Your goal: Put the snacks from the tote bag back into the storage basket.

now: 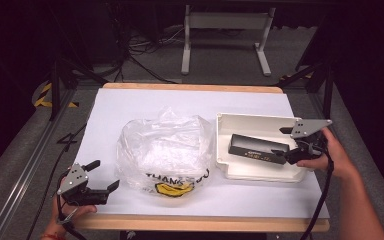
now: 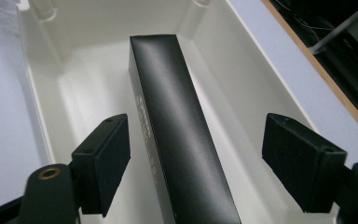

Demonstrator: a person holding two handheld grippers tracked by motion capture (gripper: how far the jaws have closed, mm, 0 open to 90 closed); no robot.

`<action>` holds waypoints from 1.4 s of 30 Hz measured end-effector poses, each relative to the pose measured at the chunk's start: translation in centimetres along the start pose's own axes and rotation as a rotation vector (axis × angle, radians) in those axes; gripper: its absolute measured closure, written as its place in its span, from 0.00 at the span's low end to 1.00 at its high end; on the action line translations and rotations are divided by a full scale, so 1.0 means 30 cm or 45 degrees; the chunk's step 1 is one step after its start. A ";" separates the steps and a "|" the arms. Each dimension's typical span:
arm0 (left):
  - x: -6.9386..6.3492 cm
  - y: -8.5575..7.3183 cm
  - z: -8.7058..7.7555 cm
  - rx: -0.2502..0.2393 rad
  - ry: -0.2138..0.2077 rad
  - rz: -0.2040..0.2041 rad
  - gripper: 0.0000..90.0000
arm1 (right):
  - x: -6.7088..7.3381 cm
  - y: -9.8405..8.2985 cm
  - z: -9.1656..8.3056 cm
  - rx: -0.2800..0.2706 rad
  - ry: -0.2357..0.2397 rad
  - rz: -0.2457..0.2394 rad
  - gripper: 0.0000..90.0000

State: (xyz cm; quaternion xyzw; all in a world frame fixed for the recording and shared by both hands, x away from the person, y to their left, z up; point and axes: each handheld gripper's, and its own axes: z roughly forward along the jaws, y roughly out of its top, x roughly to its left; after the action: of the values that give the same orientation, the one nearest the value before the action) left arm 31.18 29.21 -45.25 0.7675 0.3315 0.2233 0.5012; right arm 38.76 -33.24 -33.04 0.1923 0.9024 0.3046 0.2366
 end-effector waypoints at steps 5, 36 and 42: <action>0.004 0.004 0.012 -0.005 -0.016 0.005 0.06 | 0.035 0.003 -0.026 -0.020 -0.074 0.053 0.26; 0.014 -0.004 0.009 0.002 -0.002 -0.006 0.07 | 0.209 -0.114 -0.124 -0.099 -0.313 0.231 0.24; 0.017 -0.008 0.009 0.004 0.005 -0.008 0.07 | 0.241 -0.154 -0.137 -0.152 -0.353 0.274 0.22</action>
State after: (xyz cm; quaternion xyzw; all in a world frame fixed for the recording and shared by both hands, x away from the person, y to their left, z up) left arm 31.64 29.50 -45.55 0.7669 0.3350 0.2228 0.5000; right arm 29.70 -35.00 -35.34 0.3136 0.8156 0.3516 0.3358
